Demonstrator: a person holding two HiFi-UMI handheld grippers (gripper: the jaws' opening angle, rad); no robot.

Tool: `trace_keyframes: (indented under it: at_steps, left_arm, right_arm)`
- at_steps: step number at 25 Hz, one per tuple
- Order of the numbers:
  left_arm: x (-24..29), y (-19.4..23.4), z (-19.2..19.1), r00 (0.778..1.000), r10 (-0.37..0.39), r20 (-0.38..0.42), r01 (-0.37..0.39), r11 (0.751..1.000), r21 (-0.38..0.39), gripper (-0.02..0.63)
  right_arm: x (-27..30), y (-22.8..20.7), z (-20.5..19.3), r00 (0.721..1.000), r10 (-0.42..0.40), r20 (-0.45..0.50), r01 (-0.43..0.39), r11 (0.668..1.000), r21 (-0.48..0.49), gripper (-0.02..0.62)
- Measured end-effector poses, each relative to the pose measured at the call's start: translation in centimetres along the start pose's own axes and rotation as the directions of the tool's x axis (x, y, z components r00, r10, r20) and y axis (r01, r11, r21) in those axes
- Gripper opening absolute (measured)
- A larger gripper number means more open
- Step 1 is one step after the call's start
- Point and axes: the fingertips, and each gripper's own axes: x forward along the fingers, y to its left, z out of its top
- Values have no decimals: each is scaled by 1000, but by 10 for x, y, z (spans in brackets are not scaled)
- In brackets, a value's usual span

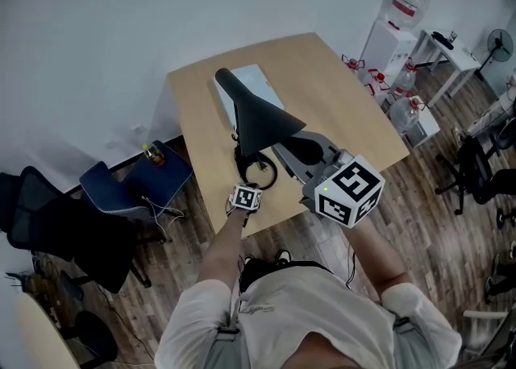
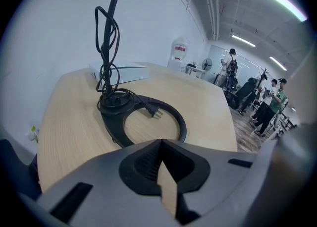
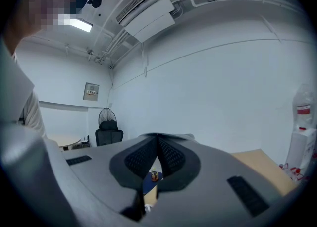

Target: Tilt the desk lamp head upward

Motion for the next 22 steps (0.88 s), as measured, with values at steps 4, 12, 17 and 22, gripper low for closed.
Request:
trace_keyframes:
  at_steps: [4,12,17,22]
  left_arm:
    - [1,0,1,1000,-18,-3,18,1000,7,15]
    - [-2,-4,2,999,-35,-7,35,999,39,15]
    - [0,-3,1,999,-32,-6,32,998,55,15]
    - [-1,-3,1,999,-48,-13,49,997,59,15]
  right_arm:
    - [6,-2,11,1000,-7,1,7,1000,-27,-5]
    - [10,-5,31,1000,-15,-5,14,997,-72,-5]
    - [15,-8,37,1000,-13,-16,12,996,-85,-5]
    - [18,-11,47,1000,-6,-19,4,998,-68,-5]
